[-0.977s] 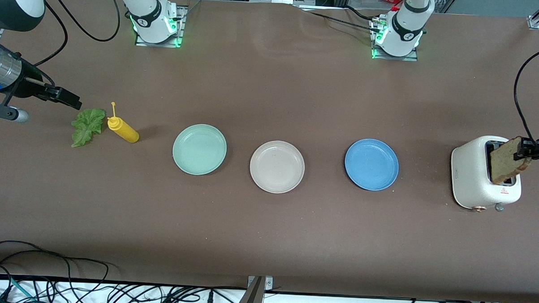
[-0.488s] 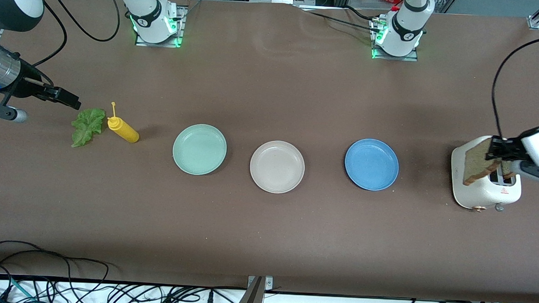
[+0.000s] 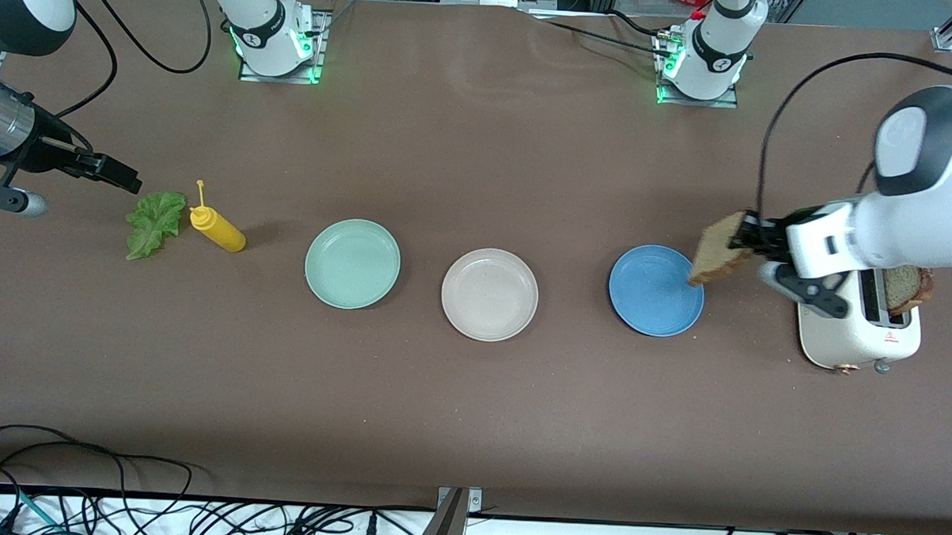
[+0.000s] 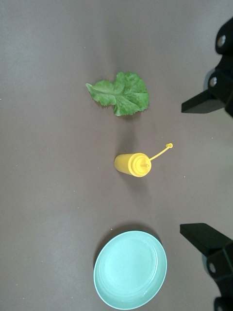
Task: Make sandwich on beige plate with both arms
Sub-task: 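Carry the bread slice with the left gripper onto the beige plate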
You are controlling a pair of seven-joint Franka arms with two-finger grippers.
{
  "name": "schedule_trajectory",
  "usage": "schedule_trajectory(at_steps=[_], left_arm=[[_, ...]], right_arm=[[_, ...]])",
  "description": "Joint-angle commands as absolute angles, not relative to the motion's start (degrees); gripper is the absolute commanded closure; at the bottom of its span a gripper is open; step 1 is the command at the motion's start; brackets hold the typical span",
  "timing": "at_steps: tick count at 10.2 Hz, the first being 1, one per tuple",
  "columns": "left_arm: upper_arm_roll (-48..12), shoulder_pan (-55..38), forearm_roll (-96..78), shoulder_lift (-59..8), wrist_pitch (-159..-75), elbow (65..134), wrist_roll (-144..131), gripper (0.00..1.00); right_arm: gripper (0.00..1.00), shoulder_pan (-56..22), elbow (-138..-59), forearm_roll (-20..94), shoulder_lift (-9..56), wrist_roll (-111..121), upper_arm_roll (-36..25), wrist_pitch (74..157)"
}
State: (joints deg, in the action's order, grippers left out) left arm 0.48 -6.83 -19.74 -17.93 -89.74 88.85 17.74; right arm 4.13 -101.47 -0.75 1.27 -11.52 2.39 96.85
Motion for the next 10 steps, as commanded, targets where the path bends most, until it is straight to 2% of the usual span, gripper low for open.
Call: schedule_trajectory(at_steps=[1,3,5,10], left_arm=[[0.8,-11.6,-29.0,-23.8,-88.7,85.9,14.4,1.00],[0.7,-15.1,-36.7,-29.3,-89.1,82.2,6.5,1.00],[0.7,-18.1,-43.0,-36.3,-90.3,74.8,-0.5,1.00],[0.7,-24.7,-51.2,-42.4,-108.7,73.2,-11.9,1.00]], right_arm=[[0.00,4.6,-100.4,0.1,1.9,-11.8,1.8,96.7],[0.00,4.7,-100.4,0.0,2.0,-11.7,1.4,96.7],[0.00,4.9,-99.5,0.1,3.5,-11.5,1.4,97.0],[0.00,4.8,-99.3,-0.1,3.6,-11.6,1.4,97.0]])
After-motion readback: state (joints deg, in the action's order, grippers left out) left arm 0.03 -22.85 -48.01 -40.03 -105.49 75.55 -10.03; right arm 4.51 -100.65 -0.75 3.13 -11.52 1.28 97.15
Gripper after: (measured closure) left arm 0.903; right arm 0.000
